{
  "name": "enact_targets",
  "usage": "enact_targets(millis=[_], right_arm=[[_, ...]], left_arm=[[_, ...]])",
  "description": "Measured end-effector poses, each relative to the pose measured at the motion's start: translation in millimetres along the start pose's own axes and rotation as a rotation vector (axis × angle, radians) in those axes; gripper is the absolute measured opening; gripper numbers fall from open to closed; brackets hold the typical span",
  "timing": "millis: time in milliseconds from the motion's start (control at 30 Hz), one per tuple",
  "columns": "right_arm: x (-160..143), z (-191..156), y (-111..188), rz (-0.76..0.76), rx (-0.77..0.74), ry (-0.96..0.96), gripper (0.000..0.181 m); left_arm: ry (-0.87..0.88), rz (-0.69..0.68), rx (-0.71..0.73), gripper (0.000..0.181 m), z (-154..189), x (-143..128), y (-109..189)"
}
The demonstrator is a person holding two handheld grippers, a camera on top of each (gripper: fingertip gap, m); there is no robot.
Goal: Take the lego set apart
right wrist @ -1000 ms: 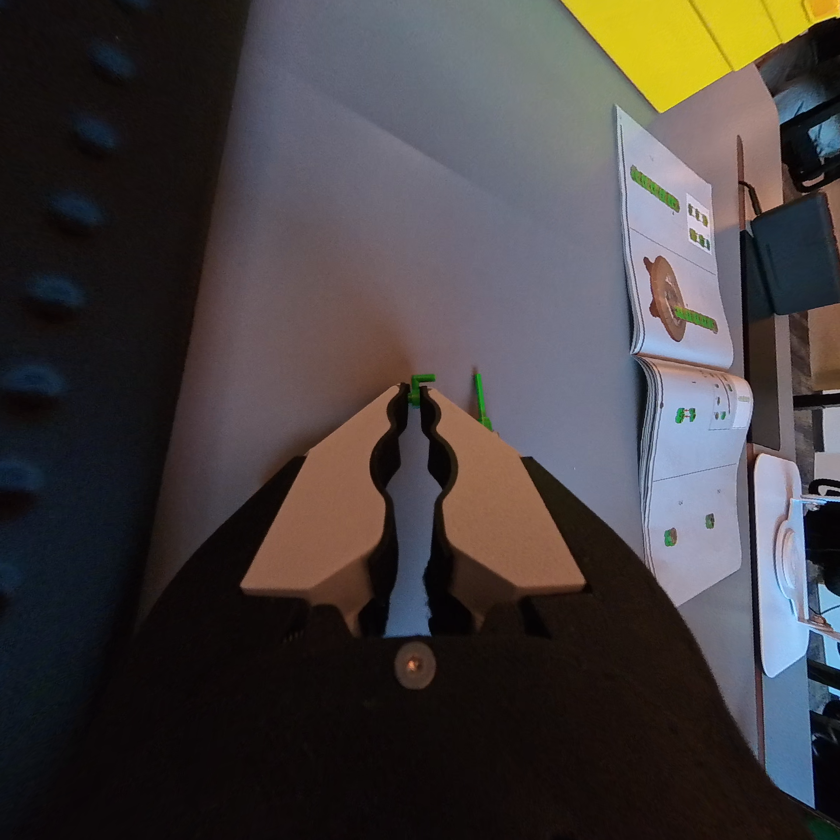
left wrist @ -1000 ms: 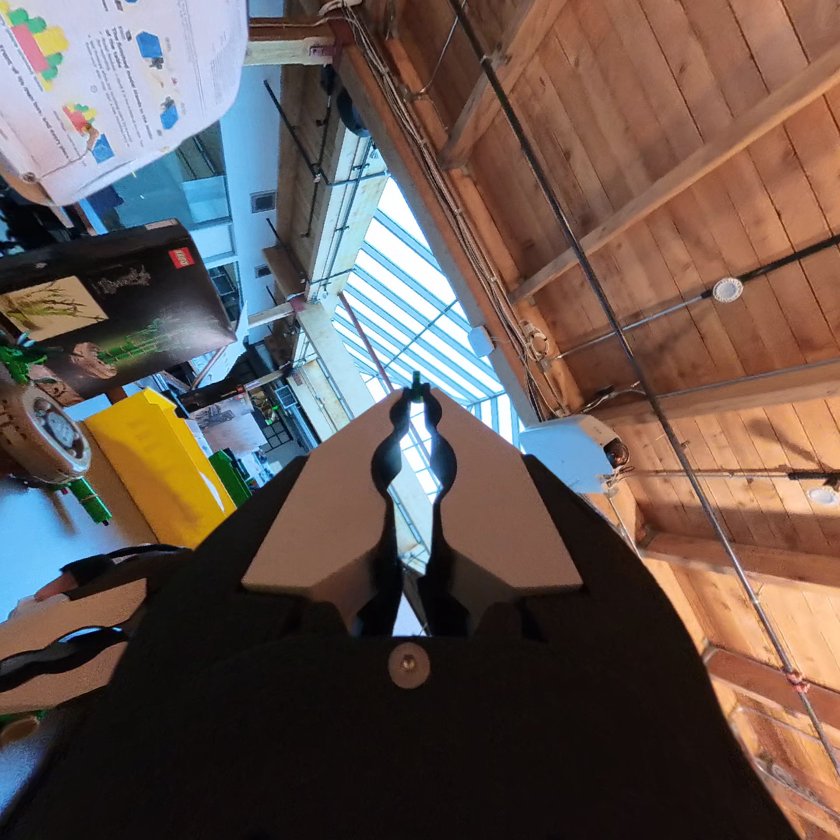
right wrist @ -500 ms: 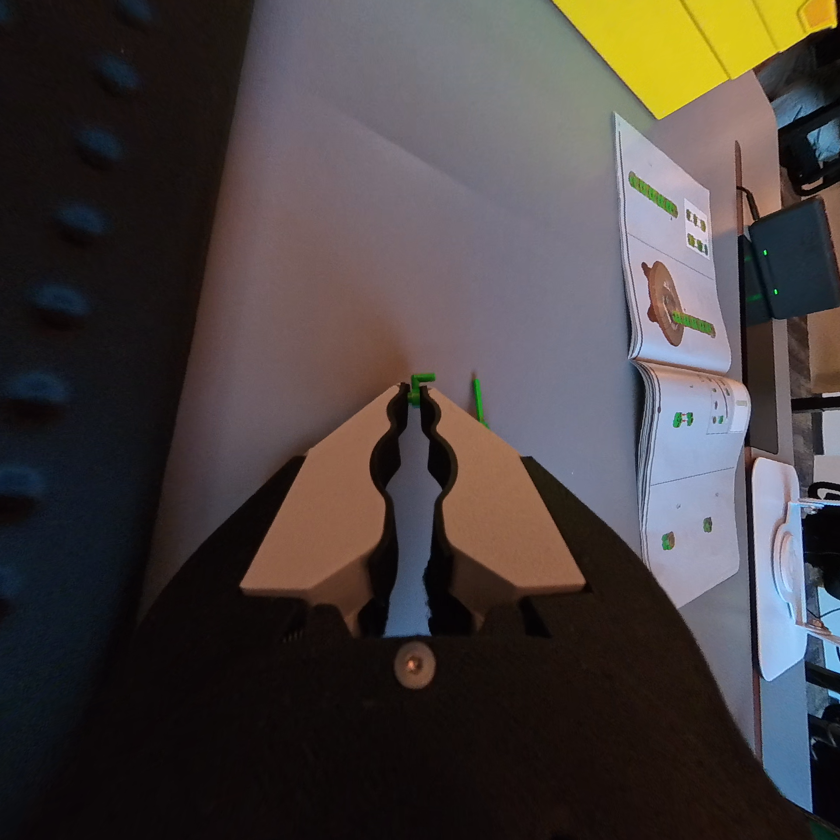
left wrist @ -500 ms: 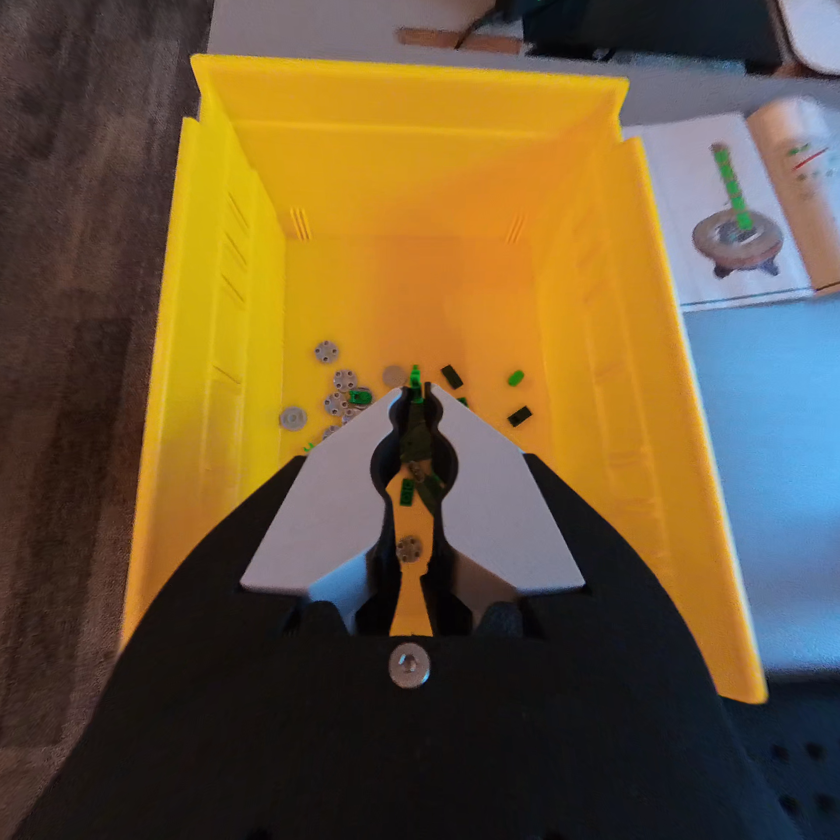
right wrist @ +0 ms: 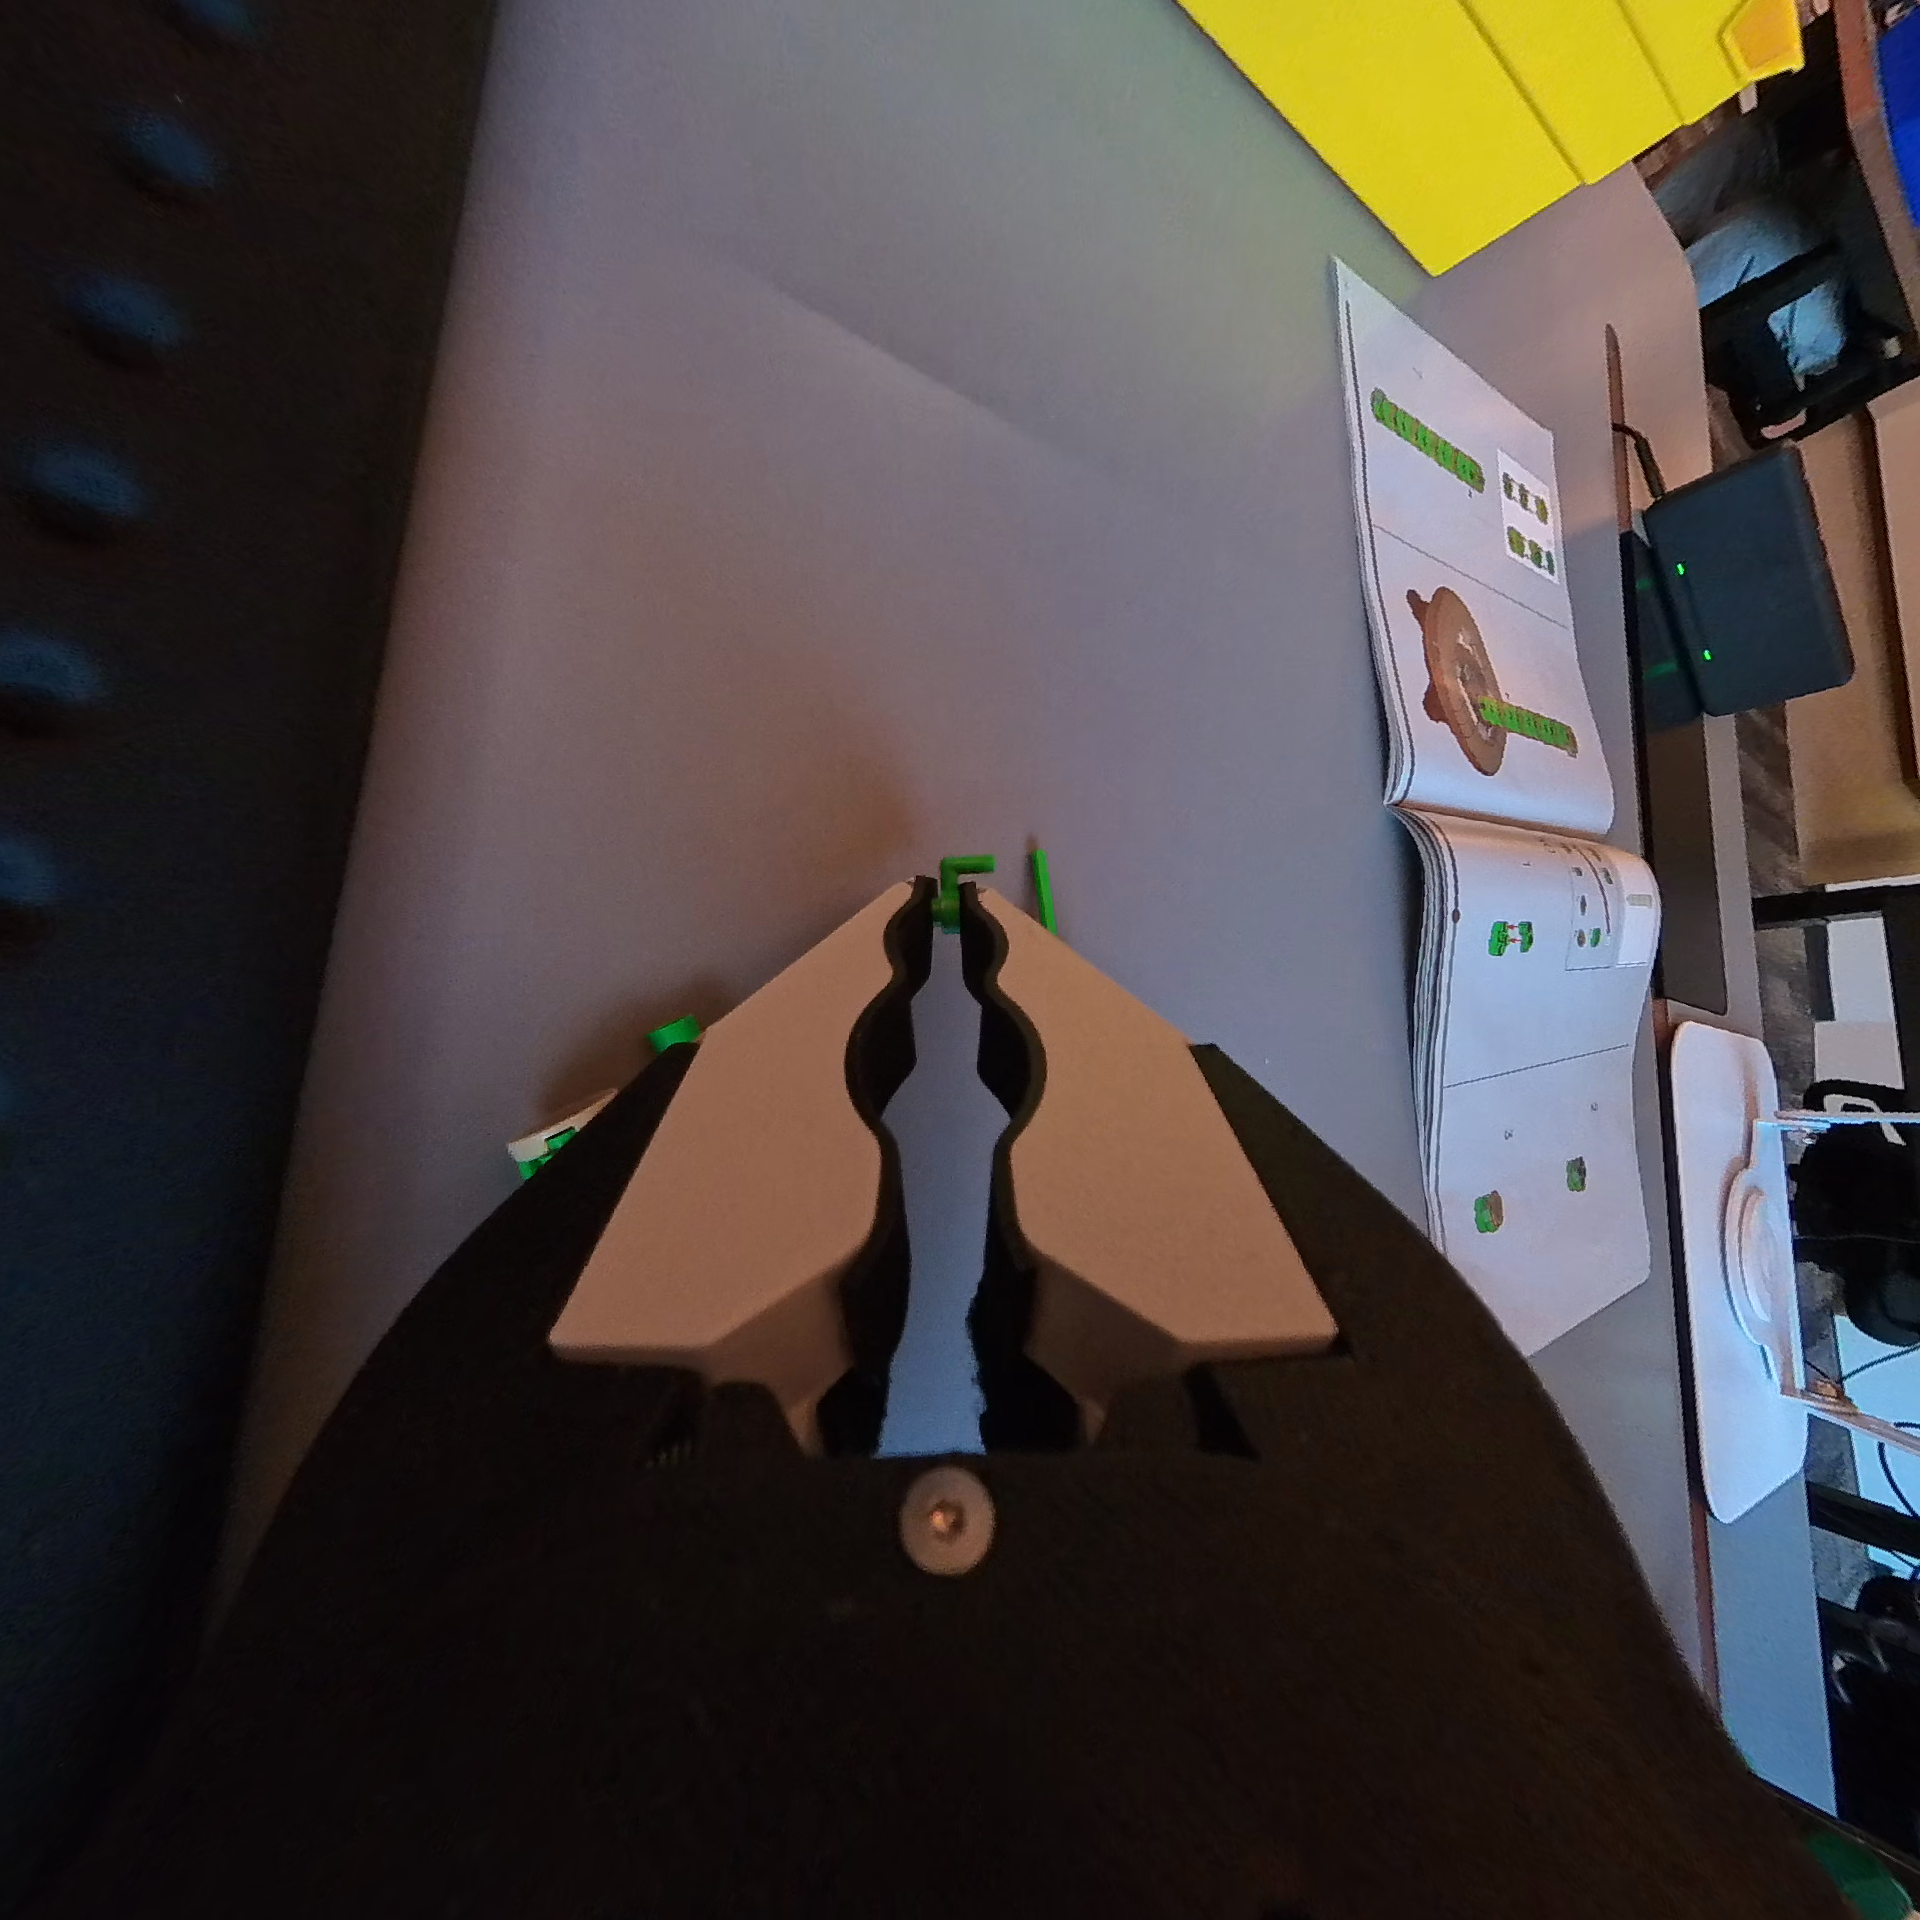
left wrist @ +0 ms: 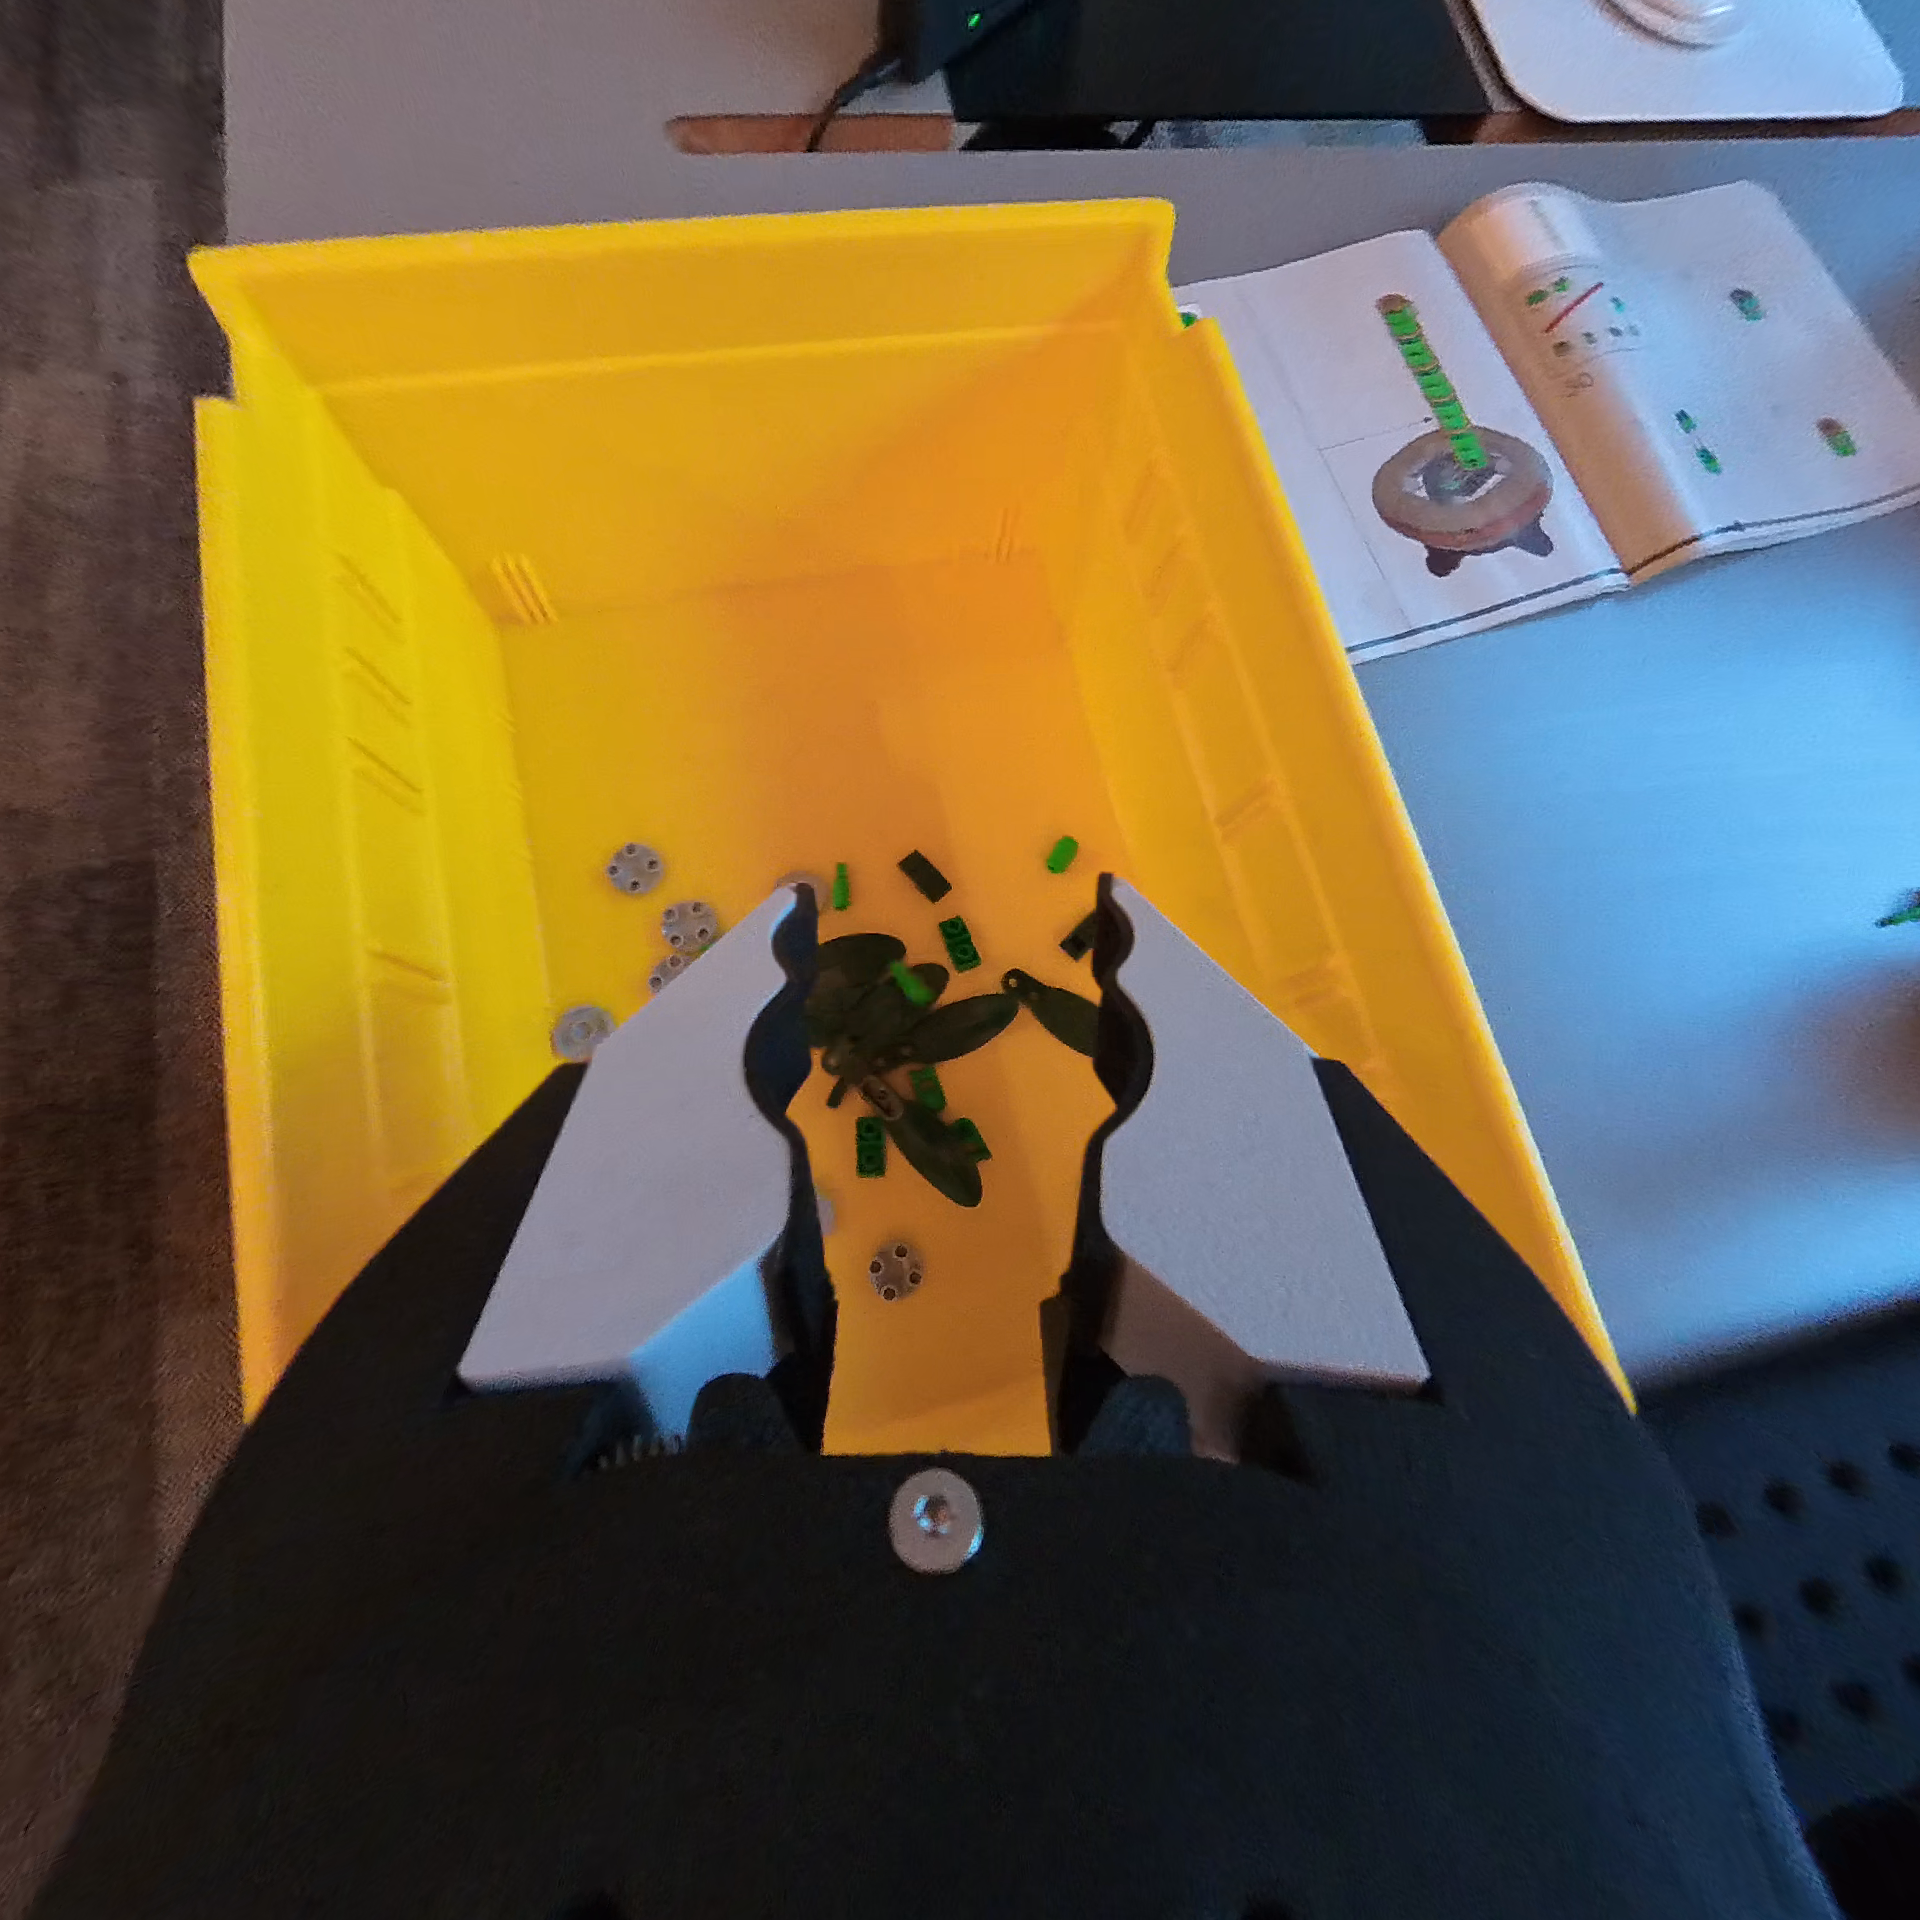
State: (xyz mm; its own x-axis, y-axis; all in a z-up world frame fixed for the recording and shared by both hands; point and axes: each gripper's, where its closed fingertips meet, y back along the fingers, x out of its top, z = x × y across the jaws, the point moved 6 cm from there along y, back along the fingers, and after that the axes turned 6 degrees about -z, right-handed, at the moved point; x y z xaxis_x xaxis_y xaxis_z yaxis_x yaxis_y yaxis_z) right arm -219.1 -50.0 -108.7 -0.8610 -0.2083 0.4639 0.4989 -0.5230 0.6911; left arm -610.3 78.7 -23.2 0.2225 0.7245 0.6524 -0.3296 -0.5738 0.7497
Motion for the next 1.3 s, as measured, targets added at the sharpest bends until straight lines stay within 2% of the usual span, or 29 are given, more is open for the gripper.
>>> enact_targets(millis=[33, 100, 233, 300, 367, 433, 533, 633, 733, 800, 867, 933, 1033, 1300], right_arm=[[0, 0, 0, 0.001, -0.001, 0.001, 0.003], [-1, 0, 0, -0.002, 0.005, -0.001, 0.003], [-1, 0, -1, -0.007, 0.005, 0.001, 0.003], [0, 3, 1, 0.004, -0.026, -0.004, 0.003], [6, 13, 10, 0.065, -0.116, -0.012, 0.003], [17, 22, 27, 0.207, -0.200, -0.035, 0.003], [27, 32, 52, 0.407, -0.233, -0.130, 0.003], [28, 38, 65, 0.547, -0.181, -0.235, 0.003], [31, 38, 76, 0.656, -0.119, -0.263, 0.003], [33, 36, 79, 0.670, -0.117, -0.248, 0.003], [32, 36, 76, 0.620, -0.140, -0.230, 0.003], [32, 34, 72, 0.578, -0.162, -0.194, 0.003], [31, 33, 67, 0.511, -0.226, -0.142, 0.003], [31, 32, 65, 0.459, -0.280, -0.089, 0.003]], left_arm=[[-0.030, 0.014, 0.012, 0.045, 1, 0, 1], [-0.090, 0.024, 0.058, 0.021, 2, -1, 3], [-0.117, 0.004, 0.087, 0.020, 4, -3, 3], [-0.100, 0.044, 0.024, 0.017, 18, 3, 9], [-0.111, 0.139, -0.158, 0.010, 59, 12, 23], [-0.134, 0.243, -0.389, 0.010, 116, 18, 40], [-0.194, 0.295, -0.704, 0.016, 201, 10, 52], [-0.232, 0.274, -0.871, 0.019, 261, -2, 43], [-0.242, 0.204, -0.951, 0.022, 298, -11, 21], [-0.222, 0.153, -0.990, 0.024, 310, -14, 5], [-0.173, 0.144, -1.050, 0.024, 317, -14, -2], [-0.149, 0.159, -1.094, 0.017, 320, -13, -3], [-0.162, 0.150, -1.069, 0.009, 322, -15, -8], [-0.210, 0.111, -0.960, 0.006, 328, -21, -24]])
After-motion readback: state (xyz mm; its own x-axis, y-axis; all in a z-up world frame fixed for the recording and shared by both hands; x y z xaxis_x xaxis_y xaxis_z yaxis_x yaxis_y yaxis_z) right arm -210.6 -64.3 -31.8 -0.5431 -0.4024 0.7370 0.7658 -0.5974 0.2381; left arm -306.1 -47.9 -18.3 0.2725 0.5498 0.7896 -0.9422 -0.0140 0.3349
